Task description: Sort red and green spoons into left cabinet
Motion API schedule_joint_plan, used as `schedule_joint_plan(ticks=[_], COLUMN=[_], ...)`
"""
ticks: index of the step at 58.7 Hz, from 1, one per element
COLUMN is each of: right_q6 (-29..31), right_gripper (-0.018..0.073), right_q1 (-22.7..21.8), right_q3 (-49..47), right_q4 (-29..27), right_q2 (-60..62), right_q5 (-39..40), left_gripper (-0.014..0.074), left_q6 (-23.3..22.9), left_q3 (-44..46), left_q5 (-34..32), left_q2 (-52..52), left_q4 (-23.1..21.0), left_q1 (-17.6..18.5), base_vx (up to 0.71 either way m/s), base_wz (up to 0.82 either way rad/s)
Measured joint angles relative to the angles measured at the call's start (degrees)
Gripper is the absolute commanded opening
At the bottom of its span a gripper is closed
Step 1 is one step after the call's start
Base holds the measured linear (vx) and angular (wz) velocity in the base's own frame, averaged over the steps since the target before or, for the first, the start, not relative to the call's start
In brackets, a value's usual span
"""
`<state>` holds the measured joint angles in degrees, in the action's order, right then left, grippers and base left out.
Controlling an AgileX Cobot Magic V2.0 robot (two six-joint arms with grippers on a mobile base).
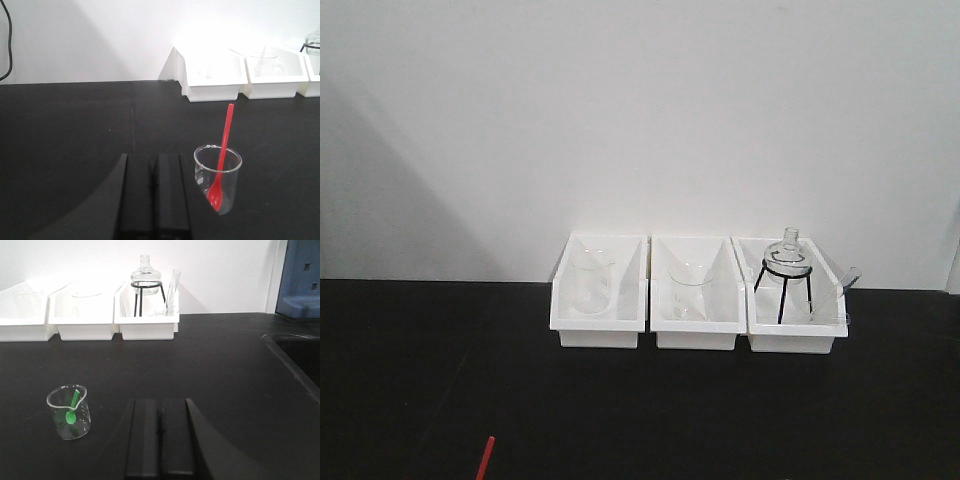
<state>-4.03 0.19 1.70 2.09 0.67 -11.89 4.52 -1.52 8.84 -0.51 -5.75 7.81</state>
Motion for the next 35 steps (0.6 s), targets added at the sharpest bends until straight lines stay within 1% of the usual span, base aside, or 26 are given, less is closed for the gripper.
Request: schedule_joint_plan(ticks=[15, 27, 35], right_q6=[0.06, 2.58, 2.89], right_gripper=[-0.0004, -0.0004, -0.0004], right_q1=[0.00, 0.00, 0.00], right_q3=[0.00, 0.00, 0.00], right_q4=[0.00, 0.00, 0.00], right_q2=[0.00, 0.00, 0.00], right_q5=[0.00, 0.00, 0.00], left_gripper=[0.0003, 0.0003, 0.0003], left_q6=[0.00, 0.00, 0.00], left_q3=[0.00, 0.00, 0.00], left_q5=[0.00, 0.00, 0.00], left_q2=[0.00, 0.00, 0.00], left_q4=[0.00, 0.00, 0.00], left_q1=[0.00, 0.00, 0.00], base_vx=[0.00, 0.00, 0.00], base_wz=[0.00, 0.00, 0.00])
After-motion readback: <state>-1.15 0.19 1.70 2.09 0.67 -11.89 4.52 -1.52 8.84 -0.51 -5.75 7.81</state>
